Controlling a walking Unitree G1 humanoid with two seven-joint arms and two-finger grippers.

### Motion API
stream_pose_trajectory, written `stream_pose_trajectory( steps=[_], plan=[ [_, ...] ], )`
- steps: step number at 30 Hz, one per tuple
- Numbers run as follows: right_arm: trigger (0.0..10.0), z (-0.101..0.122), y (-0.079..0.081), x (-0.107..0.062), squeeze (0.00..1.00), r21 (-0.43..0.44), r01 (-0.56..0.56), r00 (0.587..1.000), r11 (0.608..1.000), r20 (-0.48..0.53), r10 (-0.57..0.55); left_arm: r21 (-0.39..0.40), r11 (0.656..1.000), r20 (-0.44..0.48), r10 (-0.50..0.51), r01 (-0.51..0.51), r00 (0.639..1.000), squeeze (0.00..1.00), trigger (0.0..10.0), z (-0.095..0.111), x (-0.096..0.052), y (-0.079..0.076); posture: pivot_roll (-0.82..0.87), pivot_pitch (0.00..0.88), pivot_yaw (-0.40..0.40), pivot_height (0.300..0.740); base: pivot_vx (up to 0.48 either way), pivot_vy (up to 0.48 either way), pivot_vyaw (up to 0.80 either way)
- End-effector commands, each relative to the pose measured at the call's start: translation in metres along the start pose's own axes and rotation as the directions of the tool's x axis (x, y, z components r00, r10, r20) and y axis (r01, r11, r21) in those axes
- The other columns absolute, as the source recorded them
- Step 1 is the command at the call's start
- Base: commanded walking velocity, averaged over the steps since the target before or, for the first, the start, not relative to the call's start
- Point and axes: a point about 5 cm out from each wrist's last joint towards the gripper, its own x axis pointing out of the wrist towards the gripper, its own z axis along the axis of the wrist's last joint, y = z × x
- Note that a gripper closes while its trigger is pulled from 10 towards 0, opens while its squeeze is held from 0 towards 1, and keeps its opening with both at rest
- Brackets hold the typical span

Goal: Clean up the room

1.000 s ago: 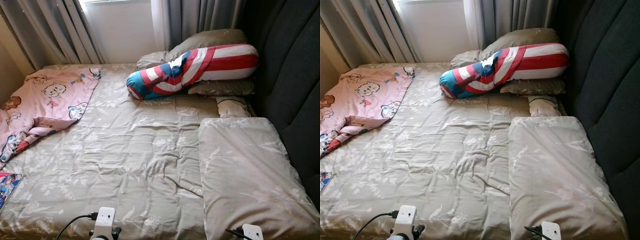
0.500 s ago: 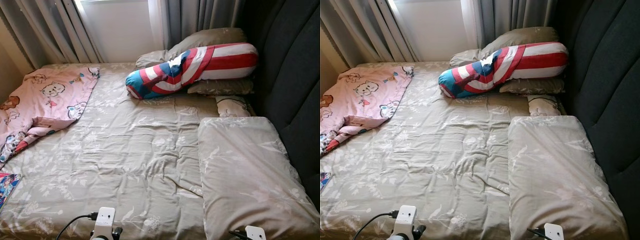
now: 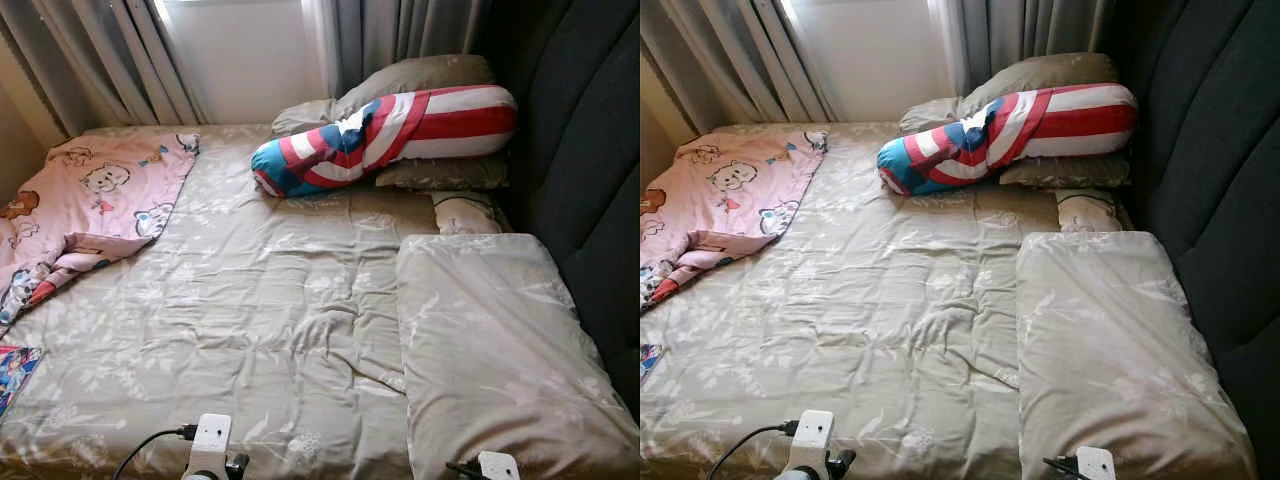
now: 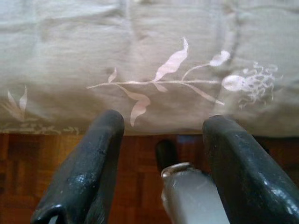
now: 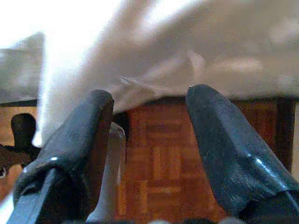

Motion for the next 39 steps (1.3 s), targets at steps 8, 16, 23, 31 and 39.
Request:
stream_pose_trajectory(
  steps=[8,16,23,31,39],
  plan=[
    [10.0,0.003,0.009,0.001,0.0,-0.005,-0.016,1.0,1.0,0.011,0.016,-0.027,0.999,-0.05,0.022,-0.023,0.999,0.0,10.0,-0.014,-0.004,0.005,-0.06,0.0,0.037,0.74,0.0,0.0,0.73],
    [10.0,0.003,0.002,0.001,0.0,0.014,-0.001,1.0,1.0,0.002,0.001,-0.048,0.999,-0.052,0.021,-0.024,0.998,0.0,10.0,-0.013,-0.003,0.004,-0.06,0.0,0.037,0.74,0.0,0.0,0.0],
    [10.0,0.005,-0.005,0.001,0.0,0.018,0.006,1.0,1.0,0.004,-0.006,-0.047,0.999,-0.059,0.022,-0.025,0.998,0.0,10.0,-0.013,-0.003,0.005,-0.06,0.0,0.036,0.74,0.0,0.146,0.0],
    [10.0,0.003,-0.009,0.0,0.0,0.02,0.005,1.0,1.0,0.003,-0.005,-0.05,0.998,-0.079,0.022,-0.026,0.997,0.0,10.0,-0.017,-0.004,0.003,-0.06,0.0,0.038,0.74,0.0,0.268,0.0],
    [10.0,0.0,-0.004,-0.001,0.0,0.018,-0.002,1.0,1.0,0.003,0.002,-0.05,0.998,-0.091,0.027,-0.032,0.995,0.0,10.0,-0.02,-0.005,0.006,-0.06,0.0,0.039,0.74,0.0,0.359,0.0]
  ],
)
